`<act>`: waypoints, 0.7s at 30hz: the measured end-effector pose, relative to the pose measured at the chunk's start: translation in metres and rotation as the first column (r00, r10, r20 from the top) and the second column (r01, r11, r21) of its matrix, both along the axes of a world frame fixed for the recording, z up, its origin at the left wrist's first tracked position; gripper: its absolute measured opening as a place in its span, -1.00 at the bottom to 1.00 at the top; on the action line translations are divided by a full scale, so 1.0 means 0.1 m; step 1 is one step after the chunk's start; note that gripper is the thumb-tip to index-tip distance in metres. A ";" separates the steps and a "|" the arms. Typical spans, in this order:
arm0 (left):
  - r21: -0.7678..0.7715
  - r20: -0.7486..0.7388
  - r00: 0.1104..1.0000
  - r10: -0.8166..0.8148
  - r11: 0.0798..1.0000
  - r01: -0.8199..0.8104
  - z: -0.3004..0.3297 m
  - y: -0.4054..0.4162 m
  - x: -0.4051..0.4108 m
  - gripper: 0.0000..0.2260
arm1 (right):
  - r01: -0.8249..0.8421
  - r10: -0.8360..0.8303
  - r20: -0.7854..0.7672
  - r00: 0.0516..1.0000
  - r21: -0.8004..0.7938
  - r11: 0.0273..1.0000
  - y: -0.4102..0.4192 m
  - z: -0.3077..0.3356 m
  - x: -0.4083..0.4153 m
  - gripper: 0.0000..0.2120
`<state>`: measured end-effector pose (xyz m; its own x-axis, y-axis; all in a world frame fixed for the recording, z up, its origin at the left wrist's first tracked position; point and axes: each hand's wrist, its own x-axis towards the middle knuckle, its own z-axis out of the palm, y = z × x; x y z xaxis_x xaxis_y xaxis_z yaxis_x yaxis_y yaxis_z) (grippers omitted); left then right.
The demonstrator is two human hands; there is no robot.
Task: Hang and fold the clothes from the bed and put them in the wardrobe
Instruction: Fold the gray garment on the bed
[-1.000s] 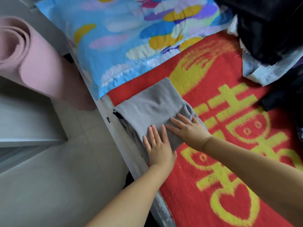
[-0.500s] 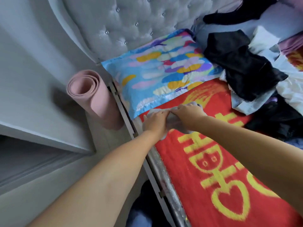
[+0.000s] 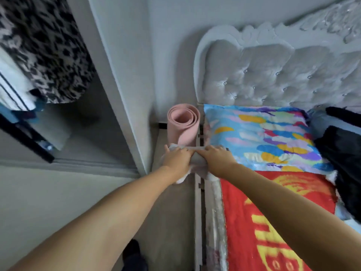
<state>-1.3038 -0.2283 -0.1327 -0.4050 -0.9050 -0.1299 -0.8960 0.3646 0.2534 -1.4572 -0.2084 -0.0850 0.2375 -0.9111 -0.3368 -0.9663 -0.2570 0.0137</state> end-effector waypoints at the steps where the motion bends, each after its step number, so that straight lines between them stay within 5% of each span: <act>1: -0.010 0.011 0.999 0.037 0.999 -0.037 0.01 0.00 0.27 -0.54 | -0.044 0.044 -0.009 0.999 -0.006 0.999 -0.07 0.00 0.27 -0.52; 13: 0.061 0.284 0.894 0.347 0.924 -0.379 -0.05 -0.06 3.77 -0.24 | -0.353 0.345 0.085 0.935 0.115 0.928 -0.66 -0.11 3.80 -0.40; 21: 0.084 0.331 0.866 0.375 0.902 -0.423 -0.08 -0.20 4.78 -0.19 | -0.439 0.437 0.056 0.898 0.184 0.879 -1.00 -0.18 4.88 -0.31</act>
<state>-0.8260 -0.2487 -0.1407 0.0663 -0.9409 -0.3322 -0.9978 -0.0606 -0.0275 -0.9690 -0.3080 -0.1026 0.6028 -0.6337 -0.4848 -0.7543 -0.6507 -0.0875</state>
